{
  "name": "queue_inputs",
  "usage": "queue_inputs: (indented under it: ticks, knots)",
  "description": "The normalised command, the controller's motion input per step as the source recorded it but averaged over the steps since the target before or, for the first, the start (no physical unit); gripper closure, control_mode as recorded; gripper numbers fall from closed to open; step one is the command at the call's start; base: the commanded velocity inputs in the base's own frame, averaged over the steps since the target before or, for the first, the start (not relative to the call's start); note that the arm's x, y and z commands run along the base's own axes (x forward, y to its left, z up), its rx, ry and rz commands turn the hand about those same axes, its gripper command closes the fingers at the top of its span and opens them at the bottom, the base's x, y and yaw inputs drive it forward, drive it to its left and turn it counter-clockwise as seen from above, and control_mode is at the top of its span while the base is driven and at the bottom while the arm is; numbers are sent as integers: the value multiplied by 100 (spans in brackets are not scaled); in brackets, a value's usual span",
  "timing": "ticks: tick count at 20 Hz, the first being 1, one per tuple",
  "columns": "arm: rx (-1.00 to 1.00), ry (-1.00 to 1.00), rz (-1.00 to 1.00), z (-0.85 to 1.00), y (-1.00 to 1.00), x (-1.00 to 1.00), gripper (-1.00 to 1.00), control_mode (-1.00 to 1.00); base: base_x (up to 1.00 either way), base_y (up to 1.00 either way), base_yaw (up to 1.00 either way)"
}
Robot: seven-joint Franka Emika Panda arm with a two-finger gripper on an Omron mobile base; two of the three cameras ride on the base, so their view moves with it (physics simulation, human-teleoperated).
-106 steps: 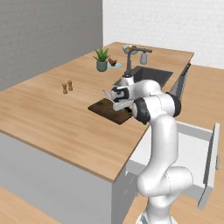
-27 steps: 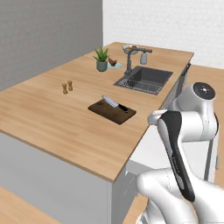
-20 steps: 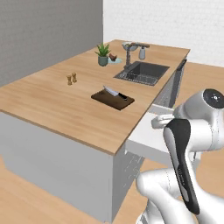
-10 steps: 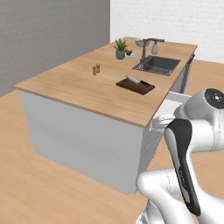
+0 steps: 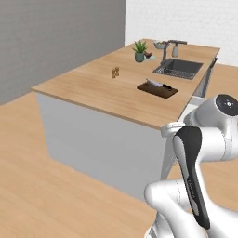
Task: Pick up the knife from the drawer and place it on the cutting board. Then place the meat from the plate to the cutting board.
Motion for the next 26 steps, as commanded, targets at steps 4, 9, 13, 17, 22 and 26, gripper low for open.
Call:
queue_inputs:
  ticks: [4, 9, 13, 17, 22, 26]
  knots:
    - [0, 0, 0, 0, 0, 0, -100, 100, 69, 100, -2]
    - [0, 0, 0, 0, 0, 0, -100, 100, 96, 100, -1]
    - [0, 0, 0, 0, 0, 0, -100, 100, 100, 100, 0]
    - [0, 0, 0, 0, 0, 0, -100, 100, 100, 100, 0]
    - [0, 0, 0, 0, 0, 0, -100, 100, 100, 100, 0]
    - [0, 0, 0, 0, 0, 0, -100, 100, 100, 100, 0]
